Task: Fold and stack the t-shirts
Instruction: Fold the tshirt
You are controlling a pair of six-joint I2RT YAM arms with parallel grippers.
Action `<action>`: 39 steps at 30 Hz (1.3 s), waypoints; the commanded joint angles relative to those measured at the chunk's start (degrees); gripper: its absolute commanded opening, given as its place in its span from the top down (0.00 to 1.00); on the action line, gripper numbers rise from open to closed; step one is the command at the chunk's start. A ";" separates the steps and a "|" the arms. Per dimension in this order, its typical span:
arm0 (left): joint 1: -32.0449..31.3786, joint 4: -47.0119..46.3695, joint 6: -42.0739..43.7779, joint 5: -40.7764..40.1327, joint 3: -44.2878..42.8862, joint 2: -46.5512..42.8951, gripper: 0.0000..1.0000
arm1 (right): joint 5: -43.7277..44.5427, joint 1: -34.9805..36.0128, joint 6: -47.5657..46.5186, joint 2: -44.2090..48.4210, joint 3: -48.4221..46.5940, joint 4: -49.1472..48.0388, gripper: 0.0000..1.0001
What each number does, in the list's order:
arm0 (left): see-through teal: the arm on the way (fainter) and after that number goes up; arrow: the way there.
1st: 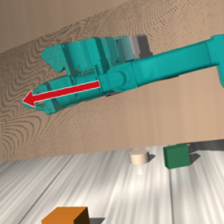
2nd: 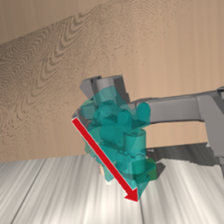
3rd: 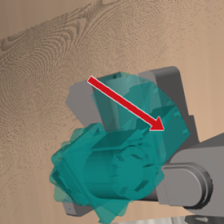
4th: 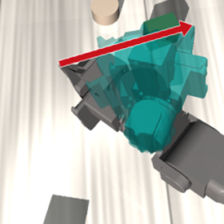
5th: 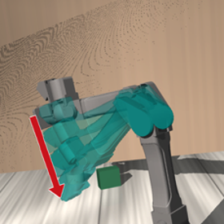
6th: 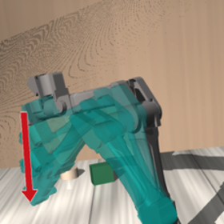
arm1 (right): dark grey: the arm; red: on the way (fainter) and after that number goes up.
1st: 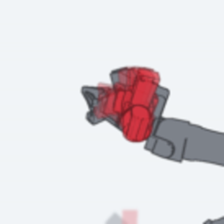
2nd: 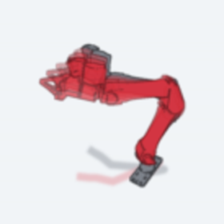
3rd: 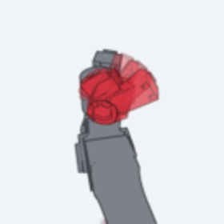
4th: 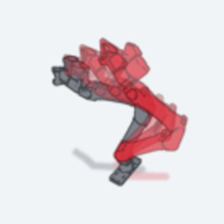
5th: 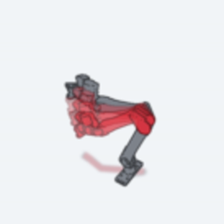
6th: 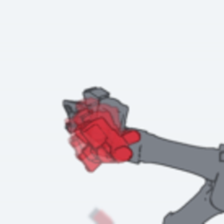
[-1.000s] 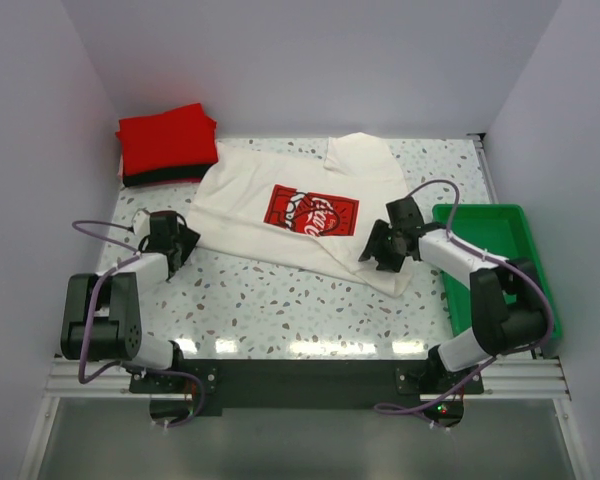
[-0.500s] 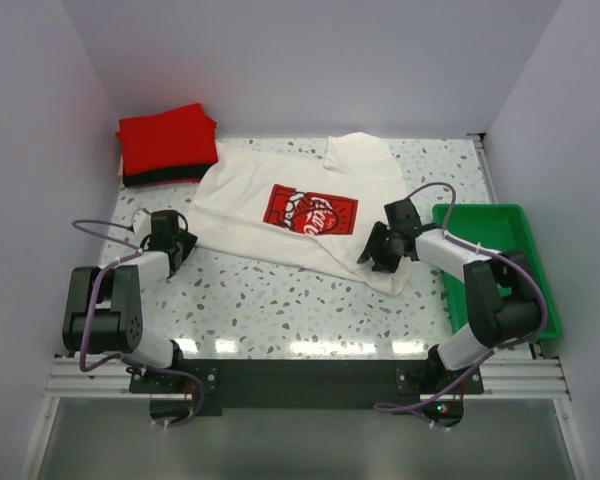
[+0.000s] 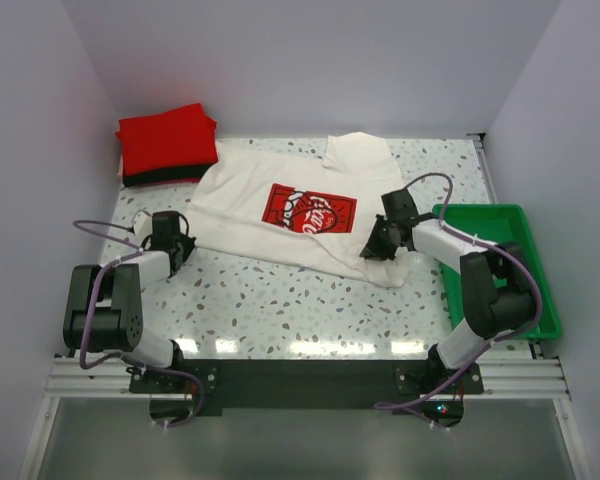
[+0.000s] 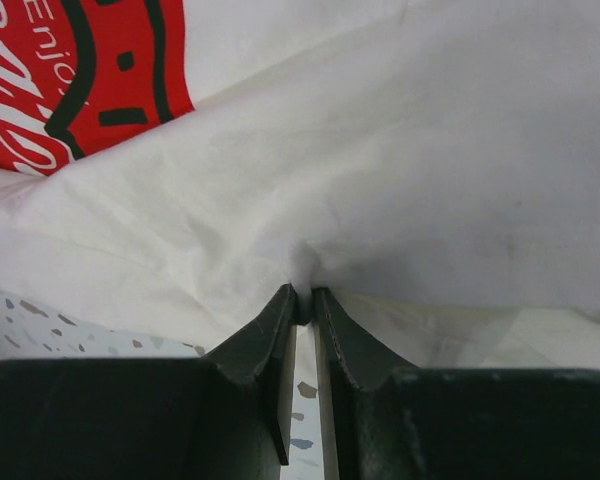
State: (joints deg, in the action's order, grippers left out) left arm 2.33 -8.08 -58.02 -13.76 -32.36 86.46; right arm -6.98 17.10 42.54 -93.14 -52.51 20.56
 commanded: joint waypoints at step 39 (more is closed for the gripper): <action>-0.39 3.42 1.24 -2.33 1.51 -3.49 1.00 | 6.02 -0.05 -7.21 -4.50 -11.29 6.60 0.99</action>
State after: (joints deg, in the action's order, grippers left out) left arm 2.15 -5.10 -57.91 -15.18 -31.03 83.70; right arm -2.04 17.12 35.94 -96.23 -60.45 26.30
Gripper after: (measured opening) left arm 0.014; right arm 0.038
